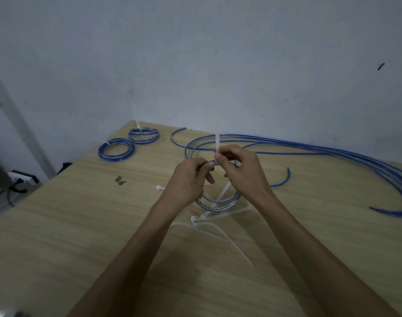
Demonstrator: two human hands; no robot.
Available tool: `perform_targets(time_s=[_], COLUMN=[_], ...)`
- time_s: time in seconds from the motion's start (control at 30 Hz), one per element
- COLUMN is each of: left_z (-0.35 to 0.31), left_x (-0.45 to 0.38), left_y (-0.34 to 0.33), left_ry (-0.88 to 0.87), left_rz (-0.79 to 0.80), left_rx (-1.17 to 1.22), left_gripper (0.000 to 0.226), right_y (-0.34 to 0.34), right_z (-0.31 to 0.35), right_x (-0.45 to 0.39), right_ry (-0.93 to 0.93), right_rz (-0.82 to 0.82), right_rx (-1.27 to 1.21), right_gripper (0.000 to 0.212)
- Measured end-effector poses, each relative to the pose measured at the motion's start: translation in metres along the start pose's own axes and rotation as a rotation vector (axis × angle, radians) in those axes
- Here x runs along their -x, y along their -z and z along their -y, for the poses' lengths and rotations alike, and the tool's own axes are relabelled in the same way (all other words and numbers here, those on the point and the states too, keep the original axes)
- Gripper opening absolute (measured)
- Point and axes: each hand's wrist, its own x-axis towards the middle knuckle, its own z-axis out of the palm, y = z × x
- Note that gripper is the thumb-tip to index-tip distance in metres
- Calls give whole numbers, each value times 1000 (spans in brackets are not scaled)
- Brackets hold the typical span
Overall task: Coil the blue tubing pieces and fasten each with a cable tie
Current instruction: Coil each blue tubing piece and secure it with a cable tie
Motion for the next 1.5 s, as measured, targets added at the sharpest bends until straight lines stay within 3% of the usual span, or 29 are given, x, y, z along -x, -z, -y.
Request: perform_targets(time_s=[0.1, 0.2, 0.3, 0.43, 0.77, 0.93, 1.17, 1.33, 1.5], left_z=[10, 28, 53, 91, 170, 191, 186, 161, 131], left_x=[-5, -9, -9, -3, 6, 14, 13, 3, -12], left_y=[13, 34, 66, 116, 194, 207, 200, 180, 137], left_ry=[13, 44, 78, 115, 374, 439, 460, 241, 54], left_rz=[-82, -202, -319, -467, -672, -643, -605, -655, -451], left_rx=[-46, -198, -255, -316, -487, -687, -759, -645, -479], left_gripper=[25, 23, 26, 28, 39, 33, 32, 28, 10], right_y=[-13, -34, -62, -114, -249, -276, -272, -248, -192], right_z=[3, 7, 16, 36, 63, 66, 63, 56, 42], right_x=[0, -4, -15, -27, -50, -52, -50, -50, -48], right_ry=[-49, -77, -119, -139, -149, -198, -193, -180, -175], right_rz=[76, 86, 103, 236, 319, 361, 343, 319, 303], right_rx=[21, 43, 43, 1, 94, 114, 129, 133, 134], right_gripper=[20, 13, 27, 25, 26, 25, 21, 23, 18])
